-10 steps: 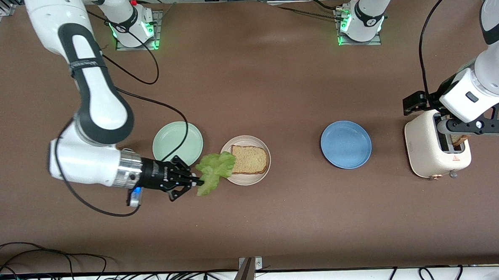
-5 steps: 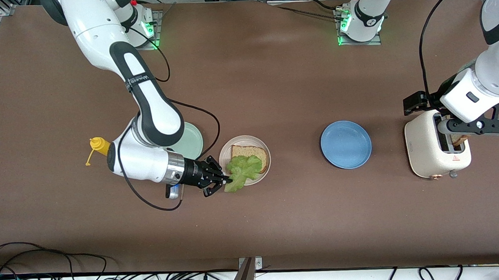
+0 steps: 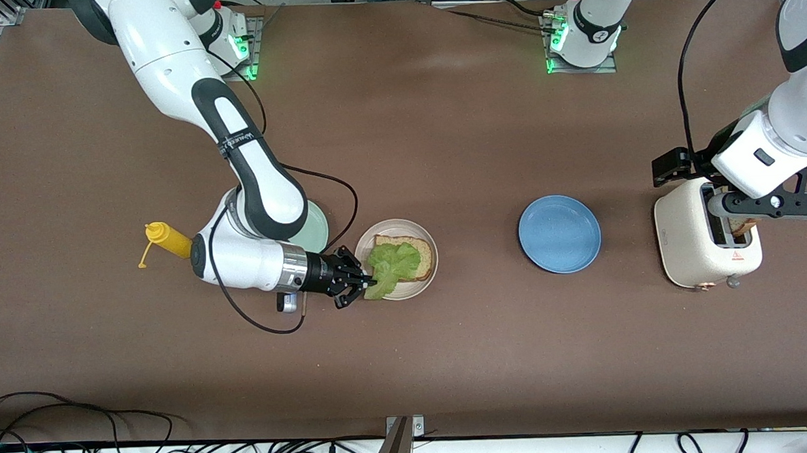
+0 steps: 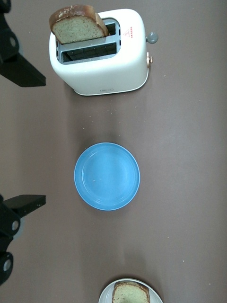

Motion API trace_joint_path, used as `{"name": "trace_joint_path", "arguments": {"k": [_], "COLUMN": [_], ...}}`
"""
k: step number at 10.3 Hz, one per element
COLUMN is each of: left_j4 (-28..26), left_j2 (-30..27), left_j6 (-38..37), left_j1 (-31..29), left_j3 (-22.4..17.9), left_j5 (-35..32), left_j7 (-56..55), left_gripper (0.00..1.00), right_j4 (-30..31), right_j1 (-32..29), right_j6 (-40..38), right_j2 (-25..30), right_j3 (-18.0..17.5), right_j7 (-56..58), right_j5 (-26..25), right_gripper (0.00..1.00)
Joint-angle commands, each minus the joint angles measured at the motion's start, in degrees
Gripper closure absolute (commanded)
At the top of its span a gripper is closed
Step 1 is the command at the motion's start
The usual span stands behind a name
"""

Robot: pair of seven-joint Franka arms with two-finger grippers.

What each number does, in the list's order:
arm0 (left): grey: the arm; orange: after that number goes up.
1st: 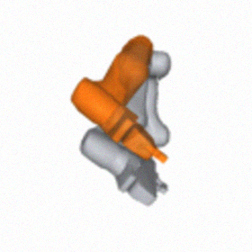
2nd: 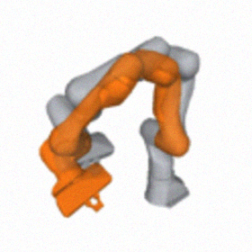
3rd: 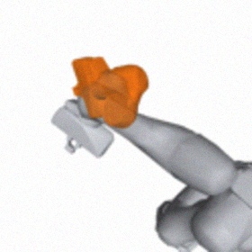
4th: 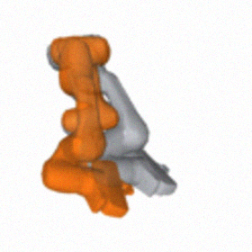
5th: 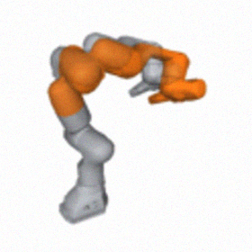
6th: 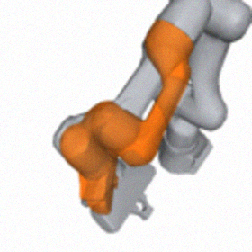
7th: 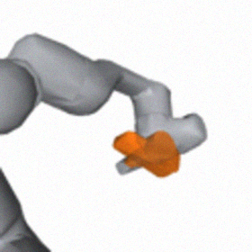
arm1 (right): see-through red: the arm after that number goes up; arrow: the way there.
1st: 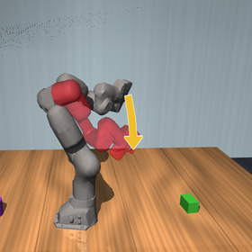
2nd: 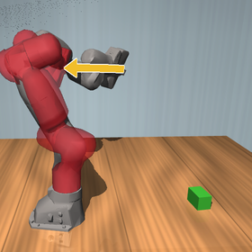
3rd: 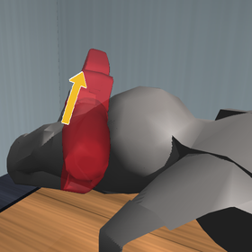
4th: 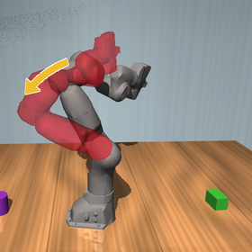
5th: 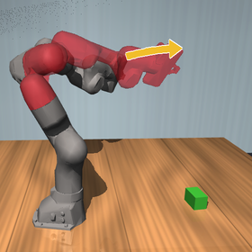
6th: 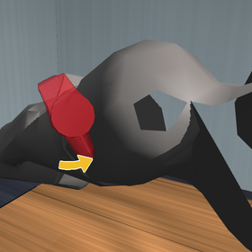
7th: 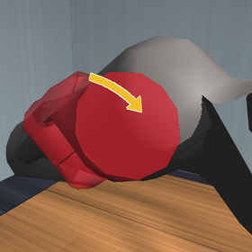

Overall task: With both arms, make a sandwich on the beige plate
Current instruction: 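Carry the lettuce with the right gripper onto the bread on the beige plate, then open the right gripper and draw it back toward the yellow bottle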

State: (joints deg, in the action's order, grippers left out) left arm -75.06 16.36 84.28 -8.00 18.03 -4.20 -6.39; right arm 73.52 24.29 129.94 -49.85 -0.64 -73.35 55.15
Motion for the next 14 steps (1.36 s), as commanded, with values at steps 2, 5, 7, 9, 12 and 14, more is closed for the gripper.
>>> {"name": "trace_joint_path", "arguments": {"k": [2, 5, 7, 9, 12, 14], "left_j4": [0.2, 0.2, 0.2, 0.2, 0.2, 0.2], "left_j2": [-0.3, -0.3, -0.3, -0.3, -0.3, -0.3], "left_j6": [-0.1, -0.1, -0.1, -0.1, -0.1, -0.1], "left_j1": [-0.4, -0.4, -0.4, -0.5, -0.5, -0.6], "left_j3": [0.0, 0.0, 0.0, 0.0, 0.0, 0.0], "left_j5": [0.6, 0.7, 0.8, 0.8, 0.9, 0.9], "left_j7": [1.1, 1.2, 1.2, 1.1, 1.2, 1.2], "left_gripper": [0.0, 0.0, 0.0, 0.0, 0.0, 0.0], "right_j4": [3.0, 3.3, 3.3, 3.3, 3.2, 3.2], "right_j1": [2.0, 2.3, 2.3, 2.3, 2.3, 2.3], "right_j6": [0.5, 1.0, 1.2, 1.3, 1.3, 1.3], "right_j2": [1.0, -0.1, -0.2, -0.3, -0.4, -0.5], "right_j3": [0.5, 0.6, 0.6, 0.6, 0.6, 0.6], "right_j7": [1.2, 2.5, 2.5, 2.6, 2.6, 2.6], "right_j5": [-1.5, -3.2, -3.3, -3.3, -3.3, -3.3], "right_gripper": [1.0, 1.0, 1.0, 1.0, 1.0, 0.76]}}
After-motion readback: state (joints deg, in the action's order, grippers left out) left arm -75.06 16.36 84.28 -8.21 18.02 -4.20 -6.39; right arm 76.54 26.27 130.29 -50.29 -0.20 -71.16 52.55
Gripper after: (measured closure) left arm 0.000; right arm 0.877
